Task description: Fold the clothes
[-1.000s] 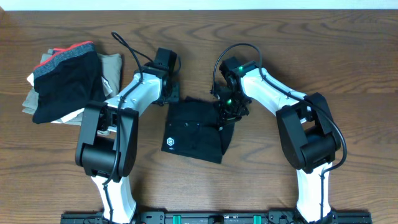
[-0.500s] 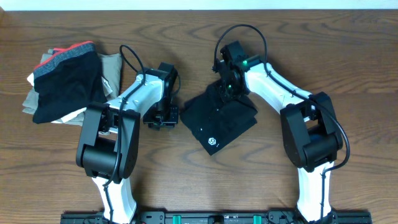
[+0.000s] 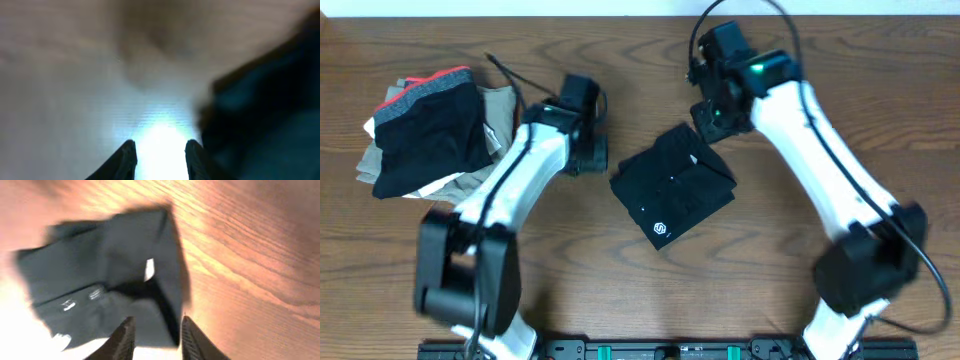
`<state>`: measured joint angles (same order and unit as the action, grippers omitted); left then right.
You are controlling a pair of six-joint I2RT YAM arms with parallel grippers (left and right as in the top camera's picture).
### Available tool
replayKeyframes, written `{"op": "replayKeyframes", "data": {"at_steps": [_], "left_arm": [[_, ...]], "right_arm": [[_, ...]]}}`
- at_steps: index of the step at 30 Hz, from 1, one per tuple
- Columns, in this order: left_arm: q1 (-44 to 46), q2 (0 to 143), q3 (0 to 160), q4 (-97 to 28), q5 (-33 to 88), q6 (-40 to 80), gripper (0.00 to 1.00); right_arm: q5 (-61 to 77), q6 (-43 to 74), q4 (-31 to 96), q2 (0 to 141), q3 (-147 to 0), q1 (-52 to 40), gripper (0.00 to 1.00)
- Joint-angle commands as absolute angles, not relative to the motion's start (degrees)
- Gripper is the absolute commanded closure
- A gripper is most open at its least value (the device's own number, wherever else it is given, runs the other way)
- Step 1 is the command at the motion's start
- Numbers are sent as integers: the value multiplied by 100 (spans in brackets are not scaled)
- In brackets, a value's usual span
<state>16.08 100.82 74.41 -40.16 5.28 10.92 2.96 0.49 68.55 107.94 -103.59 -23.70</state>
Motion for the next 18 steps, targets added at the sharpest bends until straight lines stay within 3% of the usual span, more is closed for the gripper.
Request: {"op": "replayKeyframes", "data": {"at_steps": [1,18], "left_arm": [[1594,10040,7518,-3726,1249,725,65],[2014,11028,7459,-3389,1940,462,65]], "right_arm": [[799,40,6991,10847,-10267,-2515,78],[1437,578,4338,10866,-6921,-2700,80]]}}
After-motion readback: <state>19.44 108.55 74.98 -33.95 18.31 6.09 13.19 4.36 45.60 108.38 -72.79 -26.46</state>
